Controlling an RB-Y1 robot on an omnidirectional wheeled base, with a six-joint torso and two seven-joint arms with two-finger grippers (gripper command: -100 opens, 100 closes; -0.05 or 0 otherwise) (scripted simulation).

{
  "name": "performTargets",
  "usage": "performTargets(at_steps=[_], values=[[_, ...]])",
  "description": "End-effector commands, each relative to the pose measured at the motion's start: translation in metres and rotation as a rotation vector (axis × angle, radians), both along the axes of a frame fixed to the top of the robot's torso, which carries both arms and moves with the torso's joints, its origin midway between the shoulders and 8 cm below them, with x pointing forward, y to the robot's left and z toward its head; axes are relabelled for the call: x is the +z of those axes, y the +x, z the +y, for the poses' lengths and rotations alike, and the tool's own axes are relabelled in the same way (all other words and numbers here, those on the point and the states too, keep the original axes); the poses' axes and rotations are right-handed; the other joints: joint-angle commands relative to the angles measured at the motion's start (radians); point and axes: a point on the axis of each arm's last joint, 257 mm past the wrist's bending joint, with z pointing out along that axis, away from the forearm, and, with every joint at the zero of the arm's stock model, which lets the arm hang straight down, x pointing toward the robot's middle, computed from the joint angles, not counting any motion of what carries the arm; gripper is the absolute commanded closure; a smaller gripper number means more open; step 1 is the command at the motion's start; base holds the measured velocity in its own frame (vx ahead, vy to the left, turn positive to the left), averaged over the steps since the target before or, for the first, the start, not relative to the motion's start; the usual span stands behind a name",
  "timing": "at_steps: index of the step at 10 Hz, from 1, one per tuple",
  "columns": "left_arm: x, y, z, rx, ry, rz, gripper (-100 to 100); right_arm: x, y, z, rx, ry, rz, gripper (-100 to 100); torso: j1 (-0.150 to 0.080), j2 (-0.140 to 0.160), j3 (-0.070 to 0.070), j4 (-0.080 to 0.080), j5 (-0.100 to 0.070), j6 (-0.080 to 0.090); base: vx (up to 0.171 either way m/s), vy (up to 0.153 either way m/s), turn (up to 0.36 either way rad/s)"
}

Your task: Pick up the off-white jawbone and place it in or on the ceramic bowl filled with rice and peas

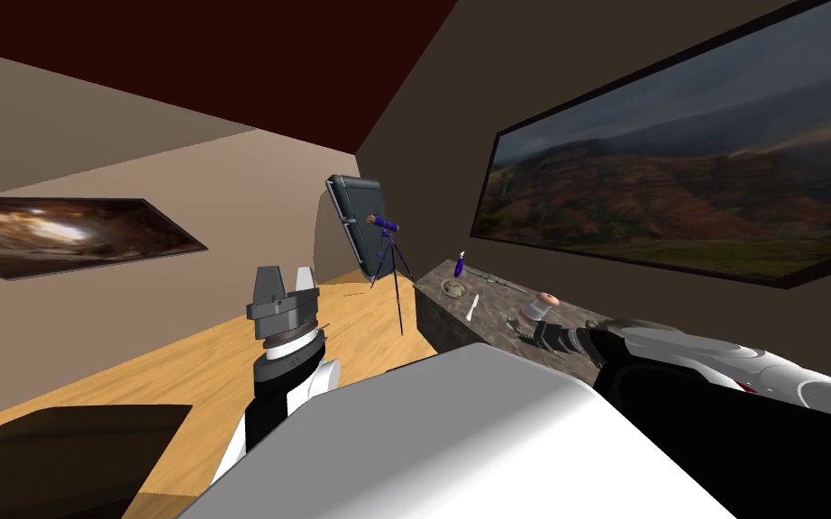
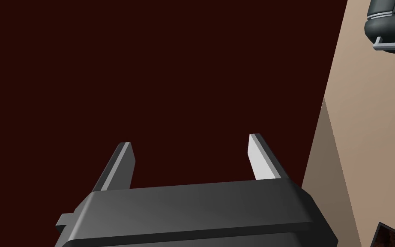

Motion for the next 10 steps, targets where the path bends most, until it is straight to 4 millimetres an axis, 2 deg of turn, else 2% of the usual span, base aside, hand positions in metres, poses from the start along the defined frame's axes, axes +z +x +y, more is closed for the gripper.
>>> performTargets(at_steps=[1,2,3,5,6,7,10], values=[[0.0,0.0,0.0,0.0,0.0,0.0,0,0.0,0.0,0.0,0.0,0.0,0.0,-100,0.0,0.0,0.0,0.0,0.0,0.0,0.033,0.018,0.004],[0.0,0.0,0.0,0.0,0.0,0.0,0,-0.001,-0.001,-0.001,0.001,-0.002,0.005,0,-0.001,0.003,0.002,0.001,0.0,0.0,0.007,0.003,0.0],[0.0,0.0,0.0,0.0,0.0,0.0,0,-0.011,-0.009,-0.001,-0.018,-0.001,0.003,-100,-0.002,0.005,0.003,0.001,0.0,0.0,0.028,-0.009,0.143],[0.0,0.0,0.0,0.0,0.0,0.0,0,-0.022,-0.017,0.0,-0.035,0.001,0.003,-100,-0.004,0.004,0.003,0.001,-0.001,0.0,0.038,-0.015,0.1],[0.0,0.0,0.0,0.0,0.0,0.0,0,-0.018,-0.014,0.0,-0.029,0.001,0.003,-100,-0.004,0.004,0.003,0.001,-0.001,0.0,0.015,-0.006,0.016],[0.0,0.0,0.0,0.0,0.0,0.0,0,-0.019,-0.014,0.0,-0.03,0.0,0.003,100,-0.003,0.005,0.003,0.001,-0.001,0.0,0.0,0.0,0.0],[0.0,0.0,0.0,0.0,0.0,0.0,0,-0.019,-0.014,0.0,-0.03,0.001,0.003,100,-0.004,0.006,0.004,0.002,-0.001,0.0,0.0,0.0,0.0]])
